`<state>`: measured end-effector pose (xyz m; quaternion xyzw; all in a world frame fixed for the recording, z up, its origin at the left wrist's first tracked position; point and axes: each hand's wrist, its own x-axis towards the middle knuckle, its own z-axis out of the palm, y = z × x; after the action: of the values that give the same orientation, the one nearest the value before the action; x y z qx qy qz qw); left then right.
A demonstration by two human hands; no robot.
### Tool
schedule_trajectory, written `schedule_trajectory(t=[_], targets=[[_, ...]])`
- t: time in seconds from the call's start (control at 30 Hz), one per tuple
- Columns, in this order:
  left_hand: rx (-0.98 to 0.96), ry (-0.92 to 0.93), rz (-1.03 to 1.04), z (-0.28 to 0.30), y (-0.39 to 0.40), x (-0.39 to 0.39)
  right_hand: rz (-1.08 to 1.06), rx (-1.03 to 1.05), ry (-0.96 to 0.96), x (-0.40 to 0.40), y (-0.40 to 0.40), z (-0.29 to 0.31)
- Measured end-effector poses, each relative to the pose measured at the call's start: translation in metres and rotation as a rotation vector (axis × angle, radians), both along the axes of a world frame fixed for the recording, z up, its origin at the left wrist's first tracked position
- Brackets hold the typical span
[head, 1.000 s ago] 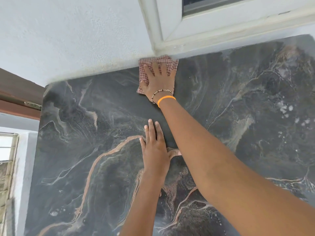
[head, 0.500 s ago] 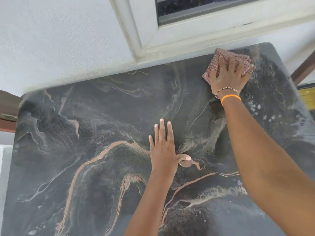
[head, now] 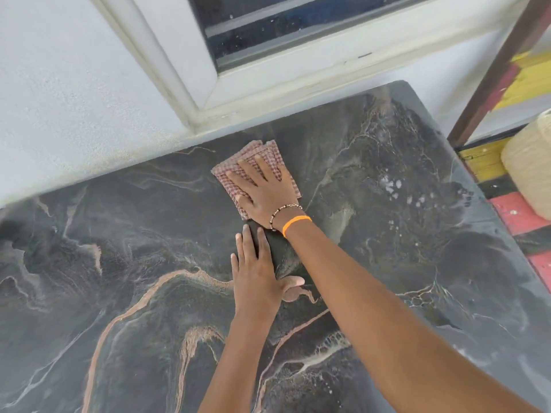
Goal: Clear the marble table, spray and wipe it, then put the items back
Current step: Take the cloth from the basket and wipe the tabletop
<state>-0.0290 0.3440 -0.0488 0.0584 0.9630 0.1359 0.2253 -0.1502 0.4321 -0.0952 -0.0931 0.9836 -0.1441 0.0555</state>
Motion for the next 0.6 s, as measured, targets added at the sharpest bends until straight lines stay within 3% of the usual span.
schedule_trajectory(t=[0.3, 0.6], targets=[[0.017, -0.031, -0.236, 0.003, 0.063, 0.005, -0.362, 0.019, -0.048, -0.048, 0.134, 0.004], [-0.021, -0.049, -0.232, -0.005, 0.069, 0.007, -0.758, 0.003, -0.054, -0.046, 0.251, 0.007]])
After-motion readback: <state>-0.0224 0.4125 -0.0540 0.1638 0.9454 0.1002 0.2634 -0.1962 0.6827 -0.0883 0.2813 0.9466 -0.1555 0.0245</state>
